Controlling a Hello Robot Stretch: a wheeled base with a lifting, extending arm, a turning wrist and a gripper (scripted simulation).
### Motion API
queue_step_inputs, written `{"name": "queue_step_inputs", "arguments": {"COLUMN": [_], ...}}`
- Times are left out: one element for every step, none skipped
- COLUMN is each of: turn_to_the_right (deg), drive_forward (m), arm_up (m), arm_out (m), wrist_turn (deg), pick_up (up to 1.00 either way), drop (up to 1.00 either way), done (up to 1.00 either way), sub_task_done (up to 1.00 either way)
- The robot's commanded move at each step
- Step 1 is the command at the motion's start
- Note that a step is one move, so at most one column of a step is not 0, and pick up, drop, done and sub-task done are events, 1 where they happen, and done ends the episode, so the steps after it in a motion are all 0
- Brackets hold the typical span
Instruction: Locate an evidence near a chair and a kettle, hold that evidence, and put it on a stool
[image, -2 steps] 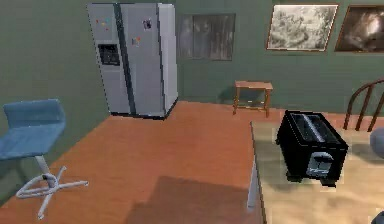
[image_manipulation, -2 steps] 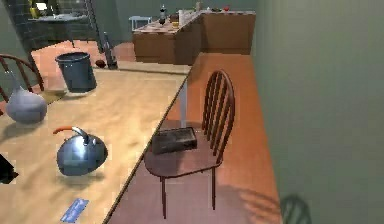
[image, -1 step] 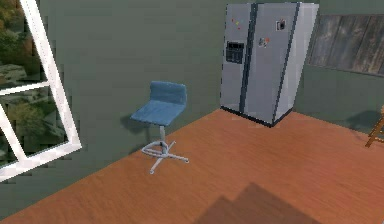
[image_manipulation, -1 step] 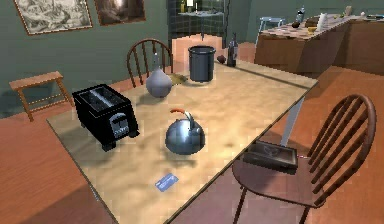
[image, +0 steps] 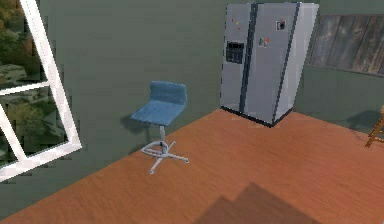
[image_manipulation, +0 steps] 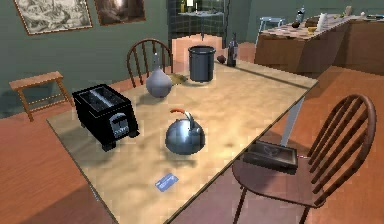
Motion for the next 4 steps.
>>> {"name": "queue_step_inputs", "arguments": {"turn_to_the_right": [0.0,0.0,0.0,0.0], "drive_forward": [0.0,0.0,0.0,0.0], "arm_up": [0.36,0.0,0.0,0.0], "arm_out": [0.0,0.2,0.0,0.0], "wrist_turn": [0.0,0.0,45.0,45.0], "pick_up": [0.0,0.0,0.0,0.0], "drop": [0.0,0.0,0.0,0.0], "done": [0.0,0.0,0.0,0.0], "sub_task_done": [0.0,0.0,0.0,0.0]}}
